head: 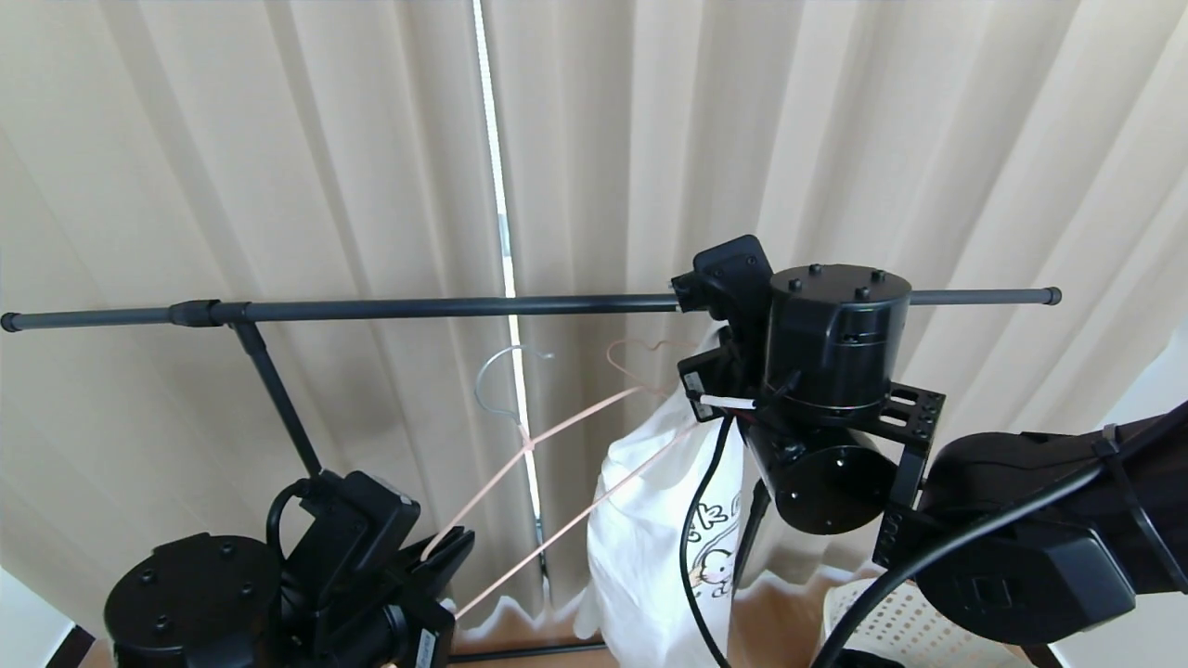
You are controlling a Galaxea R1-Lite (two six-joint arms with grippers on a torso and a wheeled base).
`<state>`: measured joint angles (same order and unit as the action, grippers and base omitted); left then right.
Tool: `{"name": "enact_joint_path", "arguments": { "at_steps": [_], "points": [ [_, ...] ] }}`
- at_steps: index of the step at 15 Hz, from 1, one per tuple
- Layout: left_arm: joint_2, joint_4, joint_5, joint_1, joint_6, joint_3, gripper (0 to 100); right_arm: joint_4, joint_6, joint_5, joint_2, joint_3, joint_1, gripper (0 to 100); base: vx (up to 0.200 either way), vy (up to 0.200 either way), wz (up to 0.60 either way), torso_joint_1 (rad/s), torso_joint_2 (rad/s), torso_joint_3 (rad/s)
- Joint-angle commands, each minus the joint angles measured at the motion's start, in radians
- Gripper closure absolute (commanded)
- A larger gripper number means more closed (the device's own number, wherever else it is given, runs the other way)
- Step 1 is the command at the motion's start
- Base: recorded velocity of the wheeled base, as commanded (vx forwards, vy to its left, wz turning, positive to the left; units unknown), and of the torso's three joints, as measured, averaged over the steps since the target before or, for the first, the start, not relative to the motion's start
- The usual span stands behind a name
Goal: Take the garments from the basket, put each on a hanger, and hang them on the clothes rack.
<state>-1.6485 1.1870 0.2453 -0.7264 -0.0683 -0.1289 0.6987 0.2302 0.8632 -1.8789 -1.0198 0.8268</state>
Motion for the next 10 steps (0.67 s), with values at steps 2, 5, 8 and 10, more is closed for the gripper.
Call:
{"name": "enact_joint_path", "arguments": {
  "at_steps": [2, 5, 8, 10],
  "points": [
    [-0.005, 0.0, 0.0, -0.002, 0.005, -0.005, 100, -0.001, -0.011, 0.0, -0.009, 0.017, 0.069, 100, 0.0, 0.0, 0.0, 0.0, 0.0, 0.0],
    [-0.007, 0.0, 0.0, -0.005, 0.005, -0.005, 100, 0.001, -0.028, 0.01, -0.026, 0.023, 0.124, 100, 0.0, 0.0, 0.0, 0.0, 0.0, 0.0],
    [-0.007, 0.0, 0.0, -0.011, 0.005, -0.003, 100, 0.001, -0.037, 0.011, -0.022, 0.023, 0.153, 100, 0.0, 0.0, 0.0, 0.0, 0.0, 0.0],
    [-0.007, 0.0, -0.001, -0.013, 0.005, -0.003, 100, 0.001, -0.04, 0.01, -0.019, 0.024, 0.175, 100, 0.0, 0.0, 0.0, 0.0, 0.0, 0.0]
  ]
}}
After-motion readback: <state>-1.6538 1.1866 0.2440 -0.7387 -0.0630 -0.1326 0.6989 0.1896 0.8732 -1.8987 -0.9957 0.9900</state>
